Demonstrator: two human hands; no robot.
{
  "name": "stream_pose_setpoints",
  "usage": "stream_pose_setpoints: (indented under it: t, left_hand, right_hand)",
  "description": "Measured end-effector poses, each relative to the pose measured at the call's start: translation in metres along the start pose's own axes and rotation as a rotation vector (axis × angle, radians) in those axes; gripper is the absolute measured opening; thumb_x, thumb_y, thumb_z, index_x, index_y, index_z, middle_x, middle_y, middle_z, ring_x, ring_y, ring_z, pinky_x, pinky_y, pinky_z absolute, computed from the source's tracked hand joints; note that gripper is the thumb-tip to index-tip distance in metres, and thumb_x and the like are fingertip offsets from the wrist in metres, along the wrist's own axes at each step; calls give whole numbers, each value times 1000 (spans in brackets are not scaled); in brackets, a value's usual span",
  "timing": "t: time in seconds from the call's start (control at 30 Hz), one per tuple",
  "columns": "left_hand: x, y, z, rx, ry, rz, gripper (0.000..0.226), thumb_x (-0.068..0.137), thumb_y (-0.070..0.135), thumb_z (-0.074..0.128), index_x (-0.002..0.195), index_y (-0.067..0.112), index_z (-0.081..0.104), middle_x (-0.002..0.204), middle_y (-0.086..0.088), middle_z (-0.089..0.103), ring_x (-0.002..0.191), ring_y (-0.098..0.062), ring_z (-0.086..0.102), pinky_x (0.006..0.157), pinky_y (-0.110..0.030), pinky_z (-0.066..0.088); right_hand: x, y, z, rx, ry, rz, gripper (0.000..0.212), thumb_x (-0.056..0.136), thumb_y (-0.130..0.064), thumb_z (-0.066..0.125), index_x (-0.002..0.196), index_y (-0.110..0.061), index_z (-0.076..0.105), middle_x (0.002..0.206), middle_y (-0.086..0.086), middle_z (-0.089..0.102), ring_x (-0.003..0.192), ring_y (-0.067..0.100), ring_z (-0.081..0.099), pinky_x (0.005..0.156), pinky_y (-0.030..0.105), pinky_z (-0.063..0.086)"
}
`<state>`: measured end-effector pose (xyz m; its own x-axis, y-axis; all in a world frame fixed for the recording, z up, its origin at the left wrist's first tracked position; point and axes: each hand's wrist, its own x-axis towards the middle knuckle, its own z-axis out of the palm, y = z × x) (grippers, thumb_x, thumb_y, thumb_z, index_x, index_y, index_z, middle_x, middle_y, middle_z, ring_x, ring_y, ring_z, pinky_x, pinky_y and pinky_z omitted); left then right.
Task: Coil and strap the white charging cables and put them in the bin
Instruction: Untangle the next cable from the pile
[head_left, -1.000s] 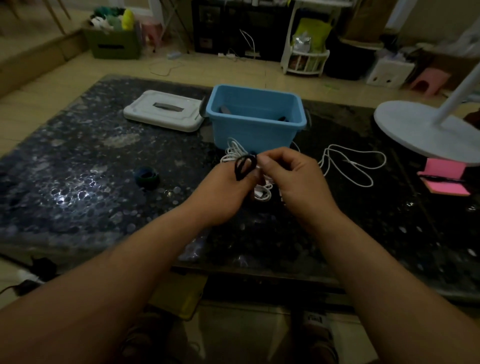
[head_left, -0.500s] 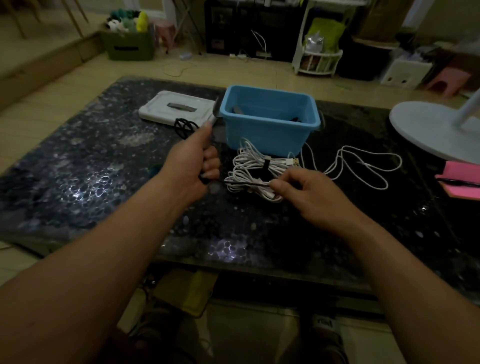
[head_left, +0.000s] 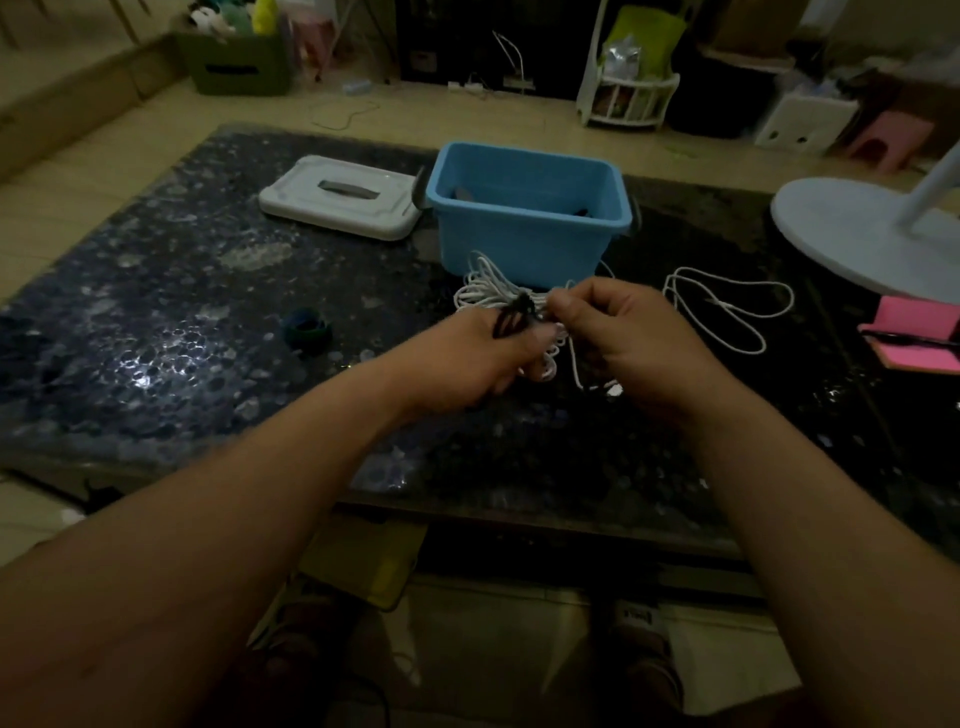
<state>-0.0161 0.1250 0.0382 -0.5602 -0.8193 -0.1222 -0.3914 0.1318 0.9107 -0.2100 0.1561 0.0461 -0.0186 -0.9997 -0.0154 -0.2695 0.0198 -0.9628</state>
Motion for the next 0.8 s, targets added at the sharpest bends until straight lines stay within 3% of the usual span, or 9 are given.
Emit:
stream_pose_setpoints:
  t: [0.1,0.2,0.3,0.4,0.53,0.63,0.7,0.8]
  left_hand:
    - [7,-2,-12,-307,178,10,39,110,34,52,84,8,64,52,2,46,63,-26,53,71,-42,53]
    - [8,-1,-13,-626,256,-35,35,111,33,48,87,9,58,55,0,38,50,-19,48,60,-37,55]
    - [8,-3,-2,-579,295,-17,35,110,38,50,92,10,60,58,-1,39,47,-14,43,54,-31,48]
    - [7,-1,13,-490,242,42,38,106,36,58,102,0,69,60,3,57,49,-10,51,52,-29,46]
    - [7,1,24,-601,215,39,18,105,28,62,101,16,74,79,4,74,63,-6,64,54,-24,48]
    - [7,2,24,-647,269,-16,22,108,27,56,102,13,73,89,-1,77,73,-9,69,60,-25,54]
    - [6,2,21,-699,299,-63,30,109,30,53,95,13,72,89,-5,76,77,-14,71,63,-29,56]
    - [8,3,6,-983,313,-91,38,110,37,48,87,13,66,81,-8,69,78,-21,68,73,-36,59]
  right_hand:
    - [2,1,-9,88,-29,66,18,106,-22,62,96,-10,72,67,-1,60,55,10,48,52,24,40]
    - [3,0,-13,79,-35,81,16,105,-9,60,103,-14,74,80,2,72,66,10,64,61,21,53]
    - [2,-1,-5,163,-14,105,12,102,-3,62,104,-11,72,82,5,76,71,16,72,70,26,60]
    - [-5,-4,11,268,-16,108,5,101,-1,64,104,-3,67,85,13,78,71,21,74,68,30,61]
    - [-16,-6,32,190,-23,12,14,98,0,68,110,7,65,92,24,77,76,27,76,72,31,63]
    - [-16,-5,39,136,54,-1,19,97,-2,72,106,8,58,92,25,76,78,28,77,70,32,64]
    - [-14,-3,42,103,66,0,23,95,-6,76,102,2,55,98,18,78,85,29,78,76,39,66]
    - [-10,6,42,-208,23,-15,22,94,-23,79,98,-16,58,92,6,75,84,23,75,77,42,62]
